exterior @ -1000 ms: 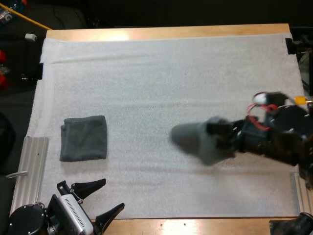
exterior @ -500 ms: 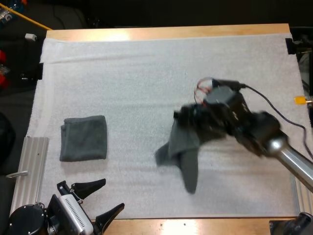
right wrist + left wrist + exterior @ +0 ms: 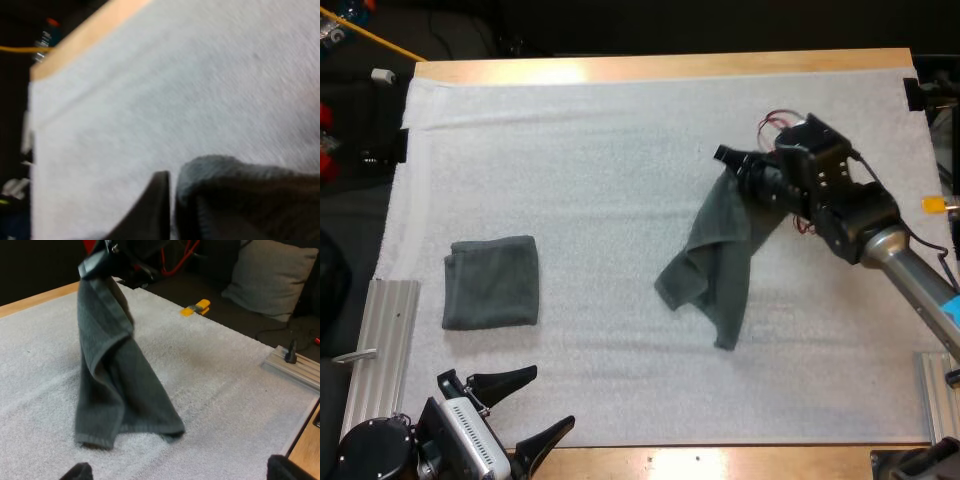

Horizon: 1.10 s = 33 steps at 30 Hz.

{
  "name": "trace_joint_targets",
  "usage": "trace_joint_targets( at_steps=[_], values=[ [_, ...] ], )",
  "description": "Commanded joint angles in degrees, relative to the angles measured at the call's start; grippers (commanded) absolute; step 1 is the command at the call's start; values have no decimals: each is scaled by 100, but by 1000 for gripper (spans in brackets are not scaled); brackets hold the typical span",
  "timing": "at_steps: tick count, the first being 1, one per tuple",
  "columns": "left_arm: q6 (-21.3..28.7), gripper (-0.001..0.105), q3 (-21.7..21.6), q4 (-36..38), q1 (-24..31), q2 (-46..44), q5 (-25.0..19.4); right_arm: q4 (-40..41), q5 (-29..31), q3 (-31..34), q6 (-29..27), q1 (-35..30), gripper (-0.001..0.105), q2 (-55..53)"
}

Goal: Pick towel from pile, fold and stack

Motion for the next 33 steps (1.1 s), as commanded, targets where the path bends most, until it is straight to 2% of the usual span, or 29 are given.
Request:
trace_joint_targets(
  at_steps=[1,4,5,6,9,12,15,20,23,28,33],
  values=[
    [-52,66,-7,24,-26,19,41,-239,-165,-40,-18,-72,32,-67],
    [-52,66,-7,24,-26,19,41,-325,-358,-40,-81,-183,65,-67],
    [-52,66,-7,24,-26,19,41,-296,-426,-40,-175,-202,73,-67],
    [-52,66,-7,24,-26,19,41,-252,-450,-40,-214,-205,76,-67],
    [-52,66,-7,24,-26,19,41,138,-431,-40,-221,-205,73,-90],
    [-52,66,-7,24,-26,19,41,918,-291,-40,-335,-205,69,-90],
    [-52,66,-7,24,-26,19,41,1983,210,-40,-895,-205,69,-90],
    [-52,66,-7,24,-26,19,41,3828,1416,-24,-2122,-205,69,-94],
    [-52,66,-7,24,-26,19,41,4475,1652,-24,-2387,-205,69,-94],
    [-52,66,-7,24,-26,19,41,4998,1655,-24,-2429,6,69,-130],
    [-52,66,-7,24,-26,19,41,4987,1631,-24,-2395,704,69,-172]
  ],
)
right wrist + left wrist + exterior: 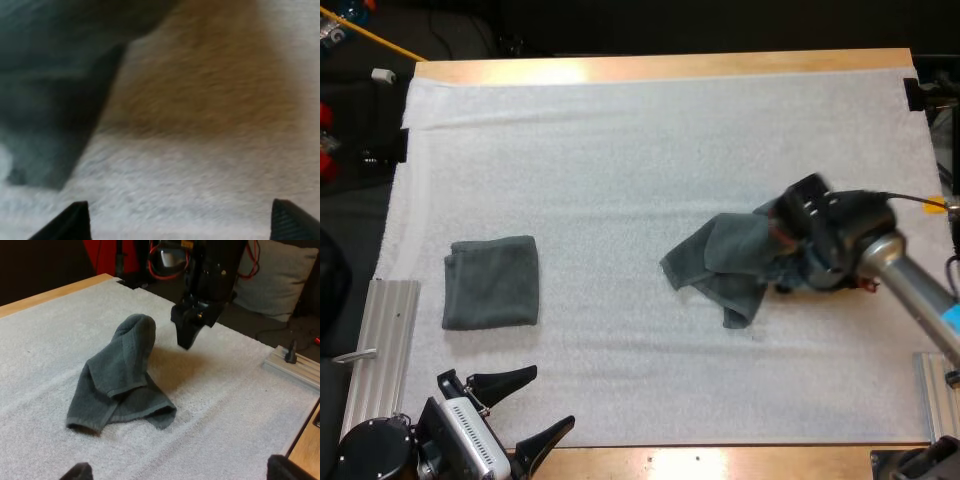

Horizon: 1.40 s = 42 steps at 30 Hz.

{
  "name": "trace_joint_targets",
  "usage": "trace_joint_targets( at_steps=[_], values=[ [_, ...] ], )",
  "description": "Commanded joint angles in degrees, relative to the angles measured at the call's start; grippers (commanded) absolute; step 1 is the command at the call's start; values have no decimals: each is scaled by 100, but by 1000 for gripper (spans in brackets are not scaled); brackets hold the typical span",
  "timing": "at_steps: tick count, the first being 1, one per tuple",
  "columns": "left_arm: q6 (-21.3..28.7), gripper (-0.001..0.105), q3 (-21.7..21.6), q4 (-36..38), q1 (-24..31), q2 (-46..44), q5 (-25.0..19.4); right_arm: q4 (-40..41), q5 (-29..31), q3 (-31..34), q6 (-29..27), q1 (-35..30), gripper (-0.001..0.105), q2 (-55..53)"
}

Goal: Pick towel from pile, fold and stack

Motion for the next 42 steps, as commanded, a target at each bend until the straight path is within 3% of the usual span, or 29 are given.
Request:
trace_joint_targets(
  at_steps=[1,7,16,23,29,42],
  values=[
    [-52,66,-7,24,-26,19,41,-59,17,-24,15,197,69,-45],
    [-52,66,-7,24,-26,19,41,-811,-95,155,371,910,69,-20],
    [-52,66,-7,24,-26,19,41,-1672,-631,1191,695,956,68,-20],
    [-52,66,8,24,-26,19,41,-2588,-798,1631,1099,956,41,-20],
    [-52,66,8,24,-26,19,41,-3311,-1018,1939,1487,956,41,-20],
    [-52,66,8,24,-26,19,41,-3898,-967,2288,1829,956,41,385]
  ],
)
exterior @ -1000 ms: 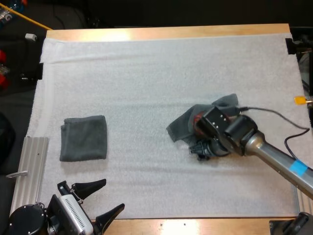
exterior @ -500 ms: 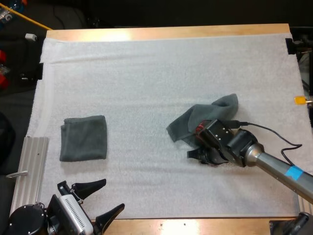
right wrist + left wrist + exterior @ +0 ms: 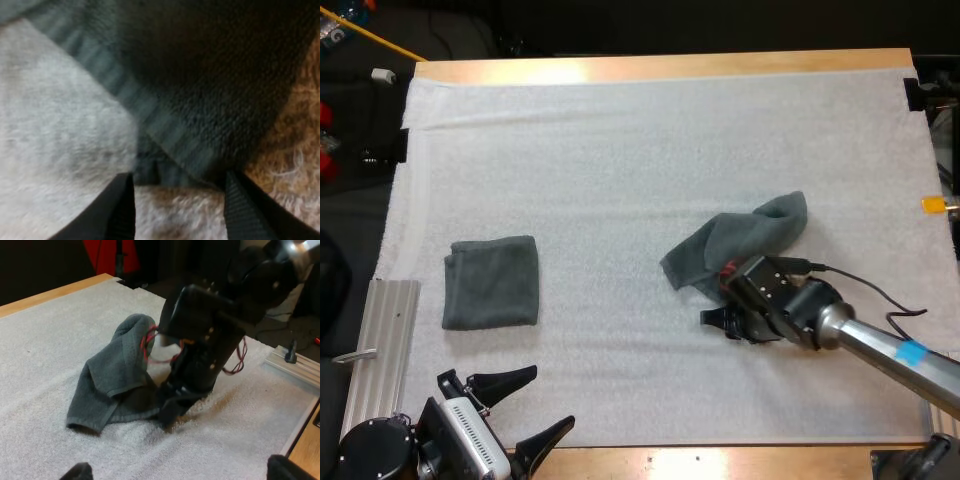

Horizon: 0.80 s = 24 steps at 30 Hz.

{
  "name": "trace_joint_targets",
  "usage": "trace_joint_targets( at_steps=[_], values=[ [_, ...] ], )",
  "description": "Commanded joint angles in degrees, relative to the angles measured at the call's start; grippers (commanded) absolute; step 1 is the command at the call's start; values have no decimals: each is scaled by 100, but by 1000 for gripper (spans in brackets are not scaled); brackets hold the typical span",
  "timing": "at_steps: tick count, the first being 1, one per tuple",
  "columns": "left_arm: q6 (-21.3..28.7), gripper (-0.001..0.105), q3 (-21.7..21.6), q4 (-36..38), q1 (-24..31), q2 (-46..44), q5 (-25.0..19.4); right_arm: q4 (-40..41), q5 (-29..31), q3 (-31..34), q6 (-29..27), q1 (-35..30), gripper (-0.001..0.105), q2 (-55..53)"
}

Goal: Pick towel from pile, fold and stack

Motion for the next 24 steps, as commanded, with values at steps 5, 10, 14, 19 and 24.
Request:
trace_joint_targets(
  at_steps=[5,10,14,19,24],
  values=[
    [-52,66,-2,24,-26,19,41,-386,0,-8,361,-12,40,356],
    [-52,66,-2,24,-26,19,41,-505,135,-8,502,-12,33,365],
    [-52,66,-2,24,-26,19,41,-504,229,-8,431,-12,4,338],
    [-52,66,-2,24,-26,19,41,-437,532,-17,177,-12,0,-38],
    [-52,66,-2,24,-26,19,41,0,1183,-308,-652,-12,0,-718]
  ],
)
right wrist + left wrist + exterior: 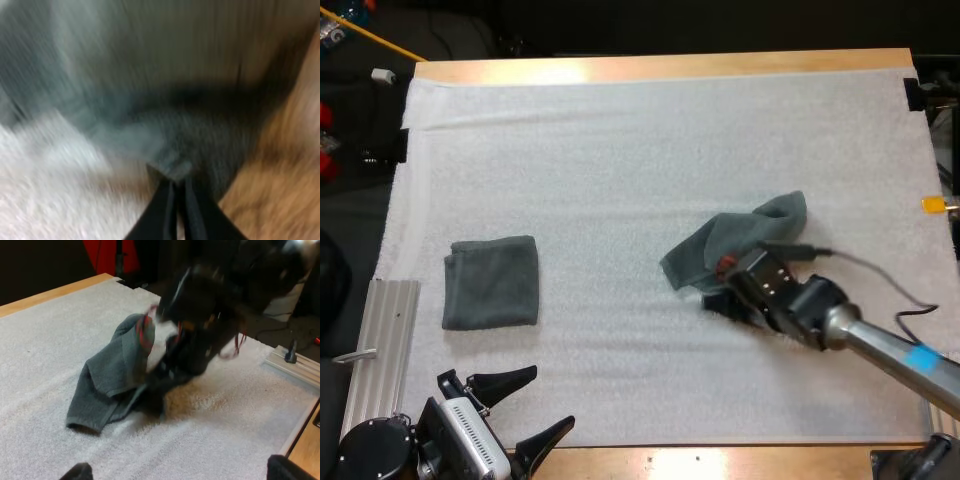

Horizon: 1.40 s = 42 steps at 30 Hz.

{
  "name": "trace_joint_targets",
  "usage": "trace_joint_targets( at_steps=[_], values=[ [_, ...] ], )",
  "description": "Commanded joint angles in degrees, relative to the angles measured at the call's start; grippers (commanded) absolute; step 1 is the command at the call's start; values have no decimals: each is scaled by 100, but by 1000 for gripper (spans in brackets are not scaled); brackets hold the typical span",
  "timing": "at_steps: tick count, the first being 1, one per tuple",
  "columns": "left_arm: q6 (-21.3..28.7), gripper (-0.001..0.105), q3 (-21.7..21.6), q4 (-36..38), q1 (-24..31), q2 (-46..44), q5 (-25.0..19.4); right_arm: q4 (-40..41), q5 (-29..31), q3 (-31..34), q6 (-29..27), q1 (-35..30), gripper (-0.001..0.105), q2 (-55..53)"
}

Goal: Pick towel from pile, fold and stack

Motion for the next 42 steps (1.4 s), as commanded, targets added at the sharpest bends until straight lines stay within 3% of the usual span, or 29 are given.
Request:
trace_joint_targets(
  at_steps=[1,7,11,19,21,26,29,42],
  values=[
    [-52,66,-2,24,-26,19,41,132,216,-165,-338,-12,0,-236],
    [-52,66,-2,24,-26,19,41,580,408,-875,-1051,-12,0,-813],
    [-52,66,-2,24,-26,19,41,874,397,-1210,-1105,-12,0,-900],
    [-52,66,-2,24,-26,19,41,1290,310,-1010,-1105,-12,0,-900],
    [-52,66,-2,24,-26,19,41,1344,306,-903,-1105,-12,4,-900],
    [-52,66,-2,24,-26,19,41,1276,-172,-596,-1105,-12,39,-710],
    [-52,66,-2,24,-26,19,41,1106,-293,-489,-1105,-12,51,-464],
    [-52,66,-2,24,-26,19,41,833,-253,-481,-1013,-12,51,846]
  ],
)
